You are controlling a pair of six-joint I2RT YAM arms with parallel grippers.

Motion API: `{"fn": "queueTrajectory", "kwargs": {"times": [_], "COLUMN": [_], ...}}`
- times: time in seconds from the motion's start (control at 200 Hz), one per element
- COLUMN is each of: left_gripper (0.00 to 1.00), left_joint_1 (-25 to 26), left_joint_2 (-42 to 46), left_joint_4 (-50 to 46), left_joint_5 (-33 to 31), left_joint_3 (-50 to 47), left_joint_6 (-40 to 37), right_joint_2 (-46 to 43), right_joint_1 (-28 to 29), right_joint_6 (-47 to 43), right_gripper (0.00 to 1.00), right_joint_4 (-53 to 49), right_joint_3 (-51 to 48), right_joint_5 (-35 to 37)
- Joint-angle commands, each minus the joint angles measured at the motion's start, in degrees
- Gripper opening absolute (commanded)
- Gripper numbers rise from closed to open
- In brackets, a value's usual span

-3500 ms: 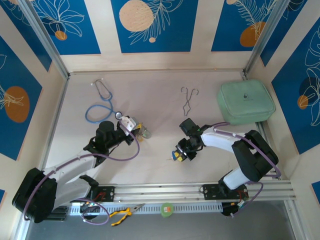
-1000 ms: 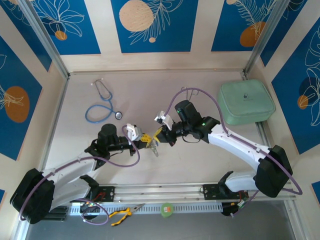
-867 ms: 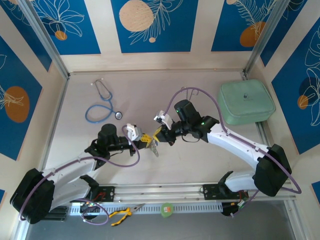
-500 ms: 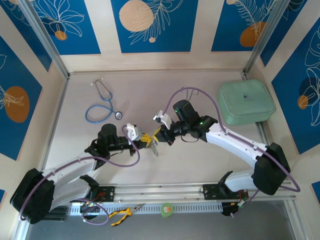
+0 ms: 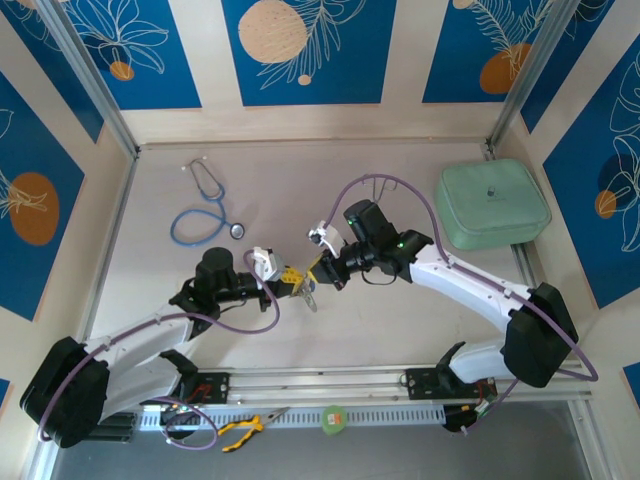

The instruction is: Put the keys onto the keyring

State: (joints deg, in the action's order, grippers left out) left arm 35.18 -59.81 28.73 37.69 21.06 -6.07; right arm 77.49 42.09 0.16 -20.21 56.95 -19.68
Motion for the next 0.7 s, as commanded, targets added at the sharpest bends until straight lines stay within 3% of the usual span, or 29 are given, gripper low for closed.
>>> {"fn": "queueTrajectory", "kwargs": {"times": [0.0,0.16,0.245,0.415,0.6,0.695], "left_gripper": [0.00,0.00,0.00,0.00,0.00,0.00], "left_joint_1": [0.7,0.8,0.8,0.8,0.9,0.8], "left_joint_2": [1.3,1.7,1.5,0.2,-2.3,-3.6], "left_joint_4": [2.0,6.1,7.9,12.6,20.1,23.5], "left_joint_5": [2.4,1.6,0.8,0.1,0.8,2.5], "left_joint_3": [0.8,-0.3,-1.0,-2.8,-4.5,-4.7], "left_joint_6": [-1.1,-0.5,0.2,2.6,5.7,7.4], "right_joint_2": [1.0,2.9,1.8,-4.3,-4.9,-5.6], "right_joint_1": [-0.8,-2.0,-3.3,-6.6,-6.5,-4.7], "right_joint_6": [0.8,2.3,4.5,4.4,-6.4,-16.5], "right_gripper": [0.00,0.00,0.20,0.34,0.34,0.34], "right_joint_4": [-0.3,-0.8,1.7,6.2,1.4,1.2], "right_joint_3": [1.9,2.4,1.1,-1.8,-1.9,-3.5], "right_joint_5": [0.9,-4.3,-7.8,-12.3,-12.6,-10.6]}}
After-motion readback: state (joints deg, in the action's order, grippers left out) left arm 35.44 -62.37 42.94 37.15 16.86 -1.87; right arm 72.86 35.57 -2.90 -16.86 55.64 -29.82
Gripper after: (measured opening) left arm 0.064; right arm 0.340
